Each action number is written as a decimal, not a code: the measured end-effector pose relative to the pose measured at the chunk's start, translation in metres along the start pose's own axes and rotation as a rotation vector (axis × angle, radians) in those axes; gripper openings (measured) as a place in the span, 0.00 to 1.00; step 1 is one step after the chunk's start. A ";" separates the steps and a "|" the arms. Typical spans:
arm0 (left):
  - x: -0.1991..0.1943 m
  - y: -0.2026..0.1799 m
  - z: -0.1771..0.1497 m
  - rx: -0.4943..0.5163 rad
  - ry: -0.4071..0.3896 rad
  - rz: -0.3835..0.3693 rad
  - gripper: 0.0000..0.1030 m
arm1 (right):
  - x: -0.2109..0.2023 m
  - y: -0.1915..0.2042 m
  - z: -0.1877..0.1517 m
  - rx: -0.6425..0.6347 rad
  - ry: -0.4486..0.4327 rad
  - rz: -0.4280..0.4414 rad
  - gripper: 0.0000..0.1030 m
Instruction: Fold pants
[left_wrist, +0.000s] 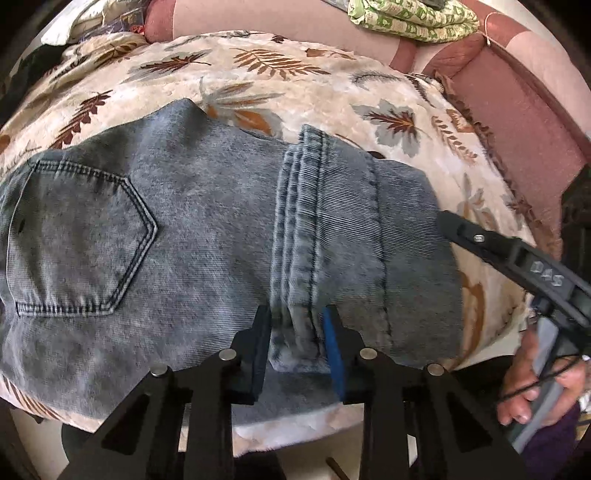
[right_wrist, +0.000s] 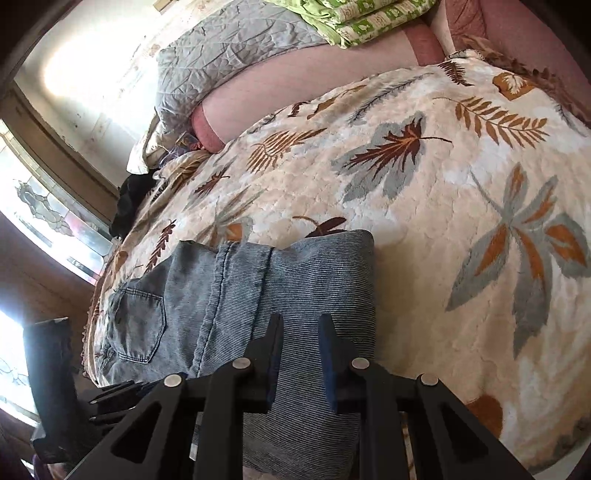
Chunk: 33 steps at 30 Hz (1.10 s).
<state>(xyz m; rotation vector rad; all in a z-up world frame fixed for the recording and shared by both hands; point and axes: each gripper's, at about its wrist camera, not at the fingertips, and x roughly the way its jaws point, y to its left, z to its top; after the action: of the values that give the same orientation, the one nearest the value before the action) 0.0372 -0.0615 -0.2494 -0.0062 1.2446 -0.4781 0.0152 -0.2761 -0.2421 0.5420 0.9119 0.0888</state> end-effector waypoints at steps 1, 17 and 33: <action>-0.003 0.001 -0.002 -0.010 0.001 -0.007 0.31 | 0.000 0.000 0.000 -0.003 0.002 -0.002 0.22; 0.002 0.008 -0.017 0.000 -0.004 -0.040 0.59 | 0.002 0.004 -0.002 -0.030 0.013 -0.009 0.22; 0.000 0.003 -0.014 0.015 -0.016 -0.070 0.29 | 0.011 0.015 -0.006 -0.072 0.046 0.006 0.22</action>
<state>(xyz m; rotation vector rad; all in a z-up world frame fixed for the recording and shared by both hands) 0.0257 -0.0549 -0.2547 -0.0409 1.2284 -0.5466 0.0198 -0.2572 -0.2454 0.4775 0.9487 0.1395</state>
